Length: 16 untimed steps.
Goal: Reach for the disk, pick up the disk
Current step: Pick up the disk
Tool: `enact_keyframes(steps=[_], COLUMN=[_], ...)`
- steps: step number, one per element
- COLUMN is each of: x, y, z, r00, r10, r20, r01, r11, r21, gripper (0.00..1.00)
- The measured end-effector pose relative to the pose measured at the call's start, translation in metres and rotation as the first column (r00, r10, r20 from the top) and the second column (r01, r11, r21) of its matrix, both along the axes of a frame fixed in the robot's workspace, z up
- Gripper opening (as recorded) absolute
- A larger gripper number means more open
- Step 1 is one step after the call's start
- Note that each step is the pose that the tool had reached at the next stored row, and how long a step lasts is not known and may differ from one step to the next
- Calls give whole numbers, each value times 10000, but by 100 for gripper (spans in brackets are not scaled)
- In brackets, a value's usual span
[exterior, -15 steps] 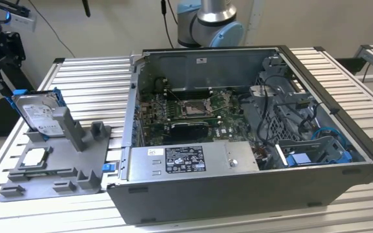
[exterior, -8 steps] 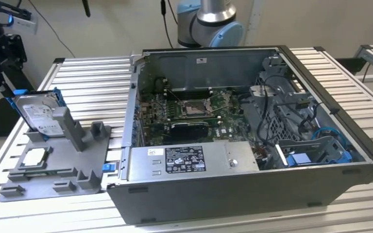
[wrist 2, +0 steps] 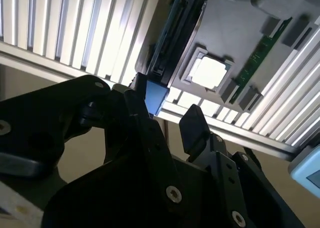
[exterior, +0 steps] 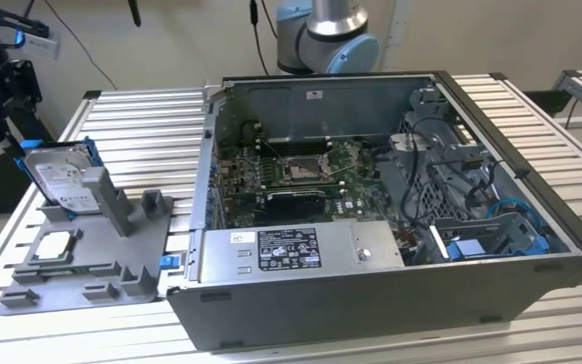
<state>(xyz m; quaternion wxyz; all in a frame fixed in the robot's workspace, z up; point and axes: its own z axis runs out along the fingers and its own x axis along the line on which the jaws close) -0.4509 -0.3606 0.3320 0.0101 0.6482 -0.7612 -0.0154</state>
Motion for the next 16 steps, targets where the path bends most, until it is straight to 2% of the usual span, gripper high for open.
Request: enact_keyframes(steps=[16], x=[-3], y=[11], z=[-231], r00=[9958], r10=[915], r20=[12], r01=[-915], r11=[9958], r21=[-1], gripper=[100])
